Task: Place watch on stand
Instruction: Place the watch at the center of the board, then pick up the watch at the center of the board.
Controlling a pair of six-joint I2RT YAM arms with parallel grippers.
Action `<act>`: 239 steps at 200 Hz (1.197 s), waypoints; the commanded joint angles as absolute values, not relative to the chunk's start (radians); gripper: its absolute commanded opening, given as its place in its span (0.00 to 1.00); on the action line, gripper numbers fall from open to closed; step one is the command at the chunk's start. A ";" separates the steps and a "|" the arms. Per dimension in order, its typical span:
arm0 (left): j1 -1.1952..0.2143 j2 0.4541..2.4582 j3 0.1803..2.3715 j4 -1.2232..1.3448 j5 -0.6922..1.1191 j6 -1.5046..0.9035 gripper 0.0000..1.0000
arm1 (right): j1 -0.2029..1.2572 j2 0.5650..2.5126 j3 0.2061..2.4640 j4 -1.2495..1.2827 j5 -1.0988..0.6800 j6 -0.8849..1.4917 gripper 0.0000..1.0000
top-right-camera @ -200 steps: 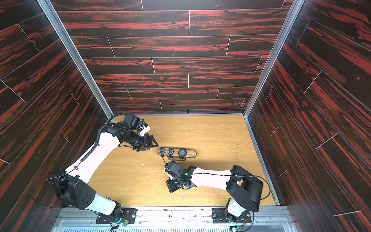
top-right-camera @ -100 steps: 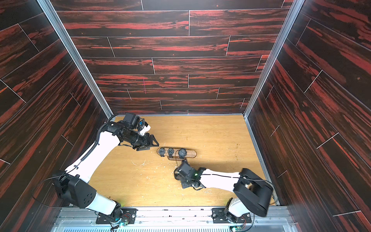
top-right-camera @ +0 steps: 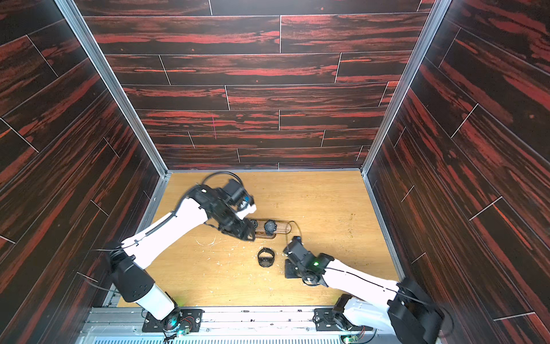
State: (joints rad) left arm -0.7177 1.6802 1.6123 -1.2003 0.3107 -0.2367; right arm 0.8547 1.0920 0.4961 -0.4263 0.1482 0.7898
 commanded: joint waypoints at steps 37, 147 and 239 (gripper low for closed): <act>-0.856 1.818 1.597 -1.251 0.152 -0.179 0.68 | 0.762 0.982 0.477 -0.530 0.049 0.846 0.00; -0.969 2.008 1.693 -1.210 0.035 -0.135 0.72 | 0.761 0.943 0.454 -0.545 0.025 0.877 0.00; -1.009 2.058 1.709 -1.119 -0.039 -0.121 0.71 | 0.761 0.852 0.417 -0.591 0.027 0.911 0.00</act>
State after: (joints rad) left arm -0.9981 2.0563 1.6962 -1.1324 -0.0086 -0.1375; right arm 0.7654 0.8848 0.4397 -0.5388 0.0261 0.8860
